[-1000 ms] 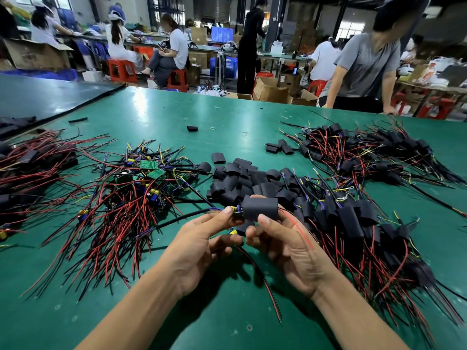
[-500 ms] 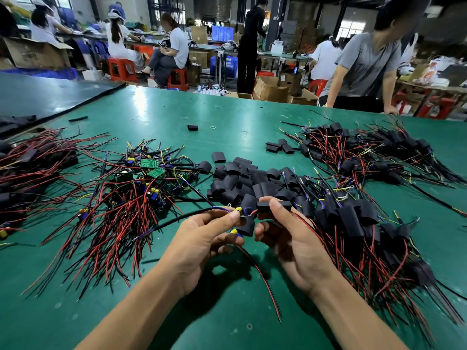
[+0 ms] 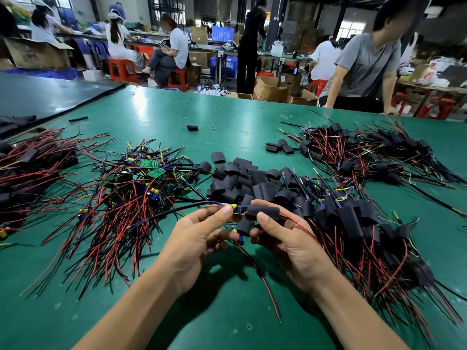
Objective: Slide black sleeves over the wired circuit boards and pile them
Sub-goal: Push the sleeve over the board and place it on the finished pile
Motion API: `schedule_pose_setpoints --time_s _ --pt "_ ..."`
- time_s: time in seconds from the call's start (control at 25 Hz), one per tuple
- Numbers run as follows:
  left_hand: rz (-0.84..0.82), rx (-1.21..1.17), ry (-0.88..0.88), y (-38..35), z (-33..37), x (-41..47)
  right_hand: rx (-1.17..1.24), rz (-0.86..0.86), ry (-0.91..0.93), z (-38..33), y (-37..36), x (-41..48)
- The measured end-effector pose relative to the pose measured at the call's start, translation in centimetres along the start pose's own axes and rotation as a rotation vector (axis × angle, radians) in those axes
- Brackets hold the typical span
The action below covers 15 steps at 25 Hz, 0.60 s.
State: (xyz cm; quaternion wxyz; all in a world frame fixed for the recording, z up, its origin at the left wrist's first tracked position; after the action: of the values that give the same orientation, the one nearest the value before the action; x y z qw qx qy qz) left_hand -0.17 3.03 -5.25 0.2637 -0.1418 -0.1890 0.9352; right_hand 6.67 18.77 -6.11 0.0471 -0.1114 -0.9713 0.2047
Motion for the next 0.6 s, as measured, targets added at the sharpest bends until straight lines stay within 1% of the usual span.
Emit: schedule_pose_setpoints --time_s 0.4,0.6 --pt "0.021 0.031 -0.040 0.40 -0.12 0.13 -0.119 -0.002 0.005 0.22 0.12 -0.08" --pt "-0.002 0.047 -0.020 0.57 -0.17 0.17 -0.128 0.005 -0.026 0.27 -0.20 -0.21"
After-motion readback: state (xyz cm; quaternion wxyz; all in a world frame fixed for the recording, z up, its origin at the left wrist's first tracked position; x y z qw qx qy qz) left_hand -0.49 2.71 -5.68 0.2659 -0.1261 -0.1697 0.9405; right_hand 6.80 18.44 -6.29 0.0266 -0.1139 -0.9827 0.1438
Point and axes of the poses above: each hand's wrist, its own x-axis towards the middle knuckle, its own y-axis out of the back of the hand, z = x × y, the point moved 2 cm from there along x, towards the middle knuckle, and after that the axes turned 2 degrees about -z, right-handed, at the moved point
